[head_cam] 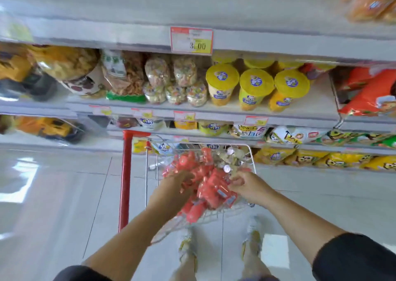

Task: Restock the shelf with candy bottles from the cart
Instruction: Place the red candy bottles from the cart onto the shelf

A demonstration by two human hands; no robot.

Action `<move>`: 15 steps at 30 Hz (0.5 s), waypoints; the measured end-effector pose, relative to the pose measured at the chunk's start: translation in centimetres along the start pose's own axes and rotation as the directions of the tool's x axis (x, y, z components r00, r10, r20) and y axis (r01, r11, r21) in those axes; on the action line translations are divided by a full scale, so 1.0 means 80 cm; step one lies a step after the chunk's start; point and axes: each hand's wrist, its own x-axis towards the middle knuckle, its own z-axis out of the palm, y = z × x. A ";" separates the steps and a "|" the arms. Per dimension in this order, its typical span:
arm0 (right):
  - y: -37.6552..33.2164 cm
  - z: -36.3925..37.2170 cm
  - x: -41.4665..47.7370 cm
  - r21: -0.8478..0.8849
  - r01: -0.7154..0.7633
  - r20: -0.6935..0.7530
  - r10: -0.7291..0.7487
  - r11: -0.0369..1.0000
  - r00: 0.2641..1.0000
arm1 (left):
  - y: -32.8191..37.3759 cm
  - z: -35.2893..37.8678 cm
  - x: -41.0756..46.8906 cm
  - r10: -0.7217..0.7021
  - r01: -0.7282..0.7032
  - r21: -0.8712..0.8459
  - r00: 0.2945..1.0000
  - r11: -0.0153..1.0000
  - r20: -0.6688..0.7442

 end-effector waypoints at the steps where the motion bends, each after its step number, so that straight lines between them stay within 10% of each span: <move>1: 0.001 0.019 0.008 -0.016 -0.021 0.005 0.021 1.000 1.000 | -0.019 0.004 0.002 -0.016 0.015 0.022 1.000 1.000 0.024; 15: 0.078 0.141 0.112 -0.382 -0.187 -0.298 0.070 0.905 0.952 | -0.108 0.181 0.099 -0.120 0.115 0.035 0.947 0.993 0.299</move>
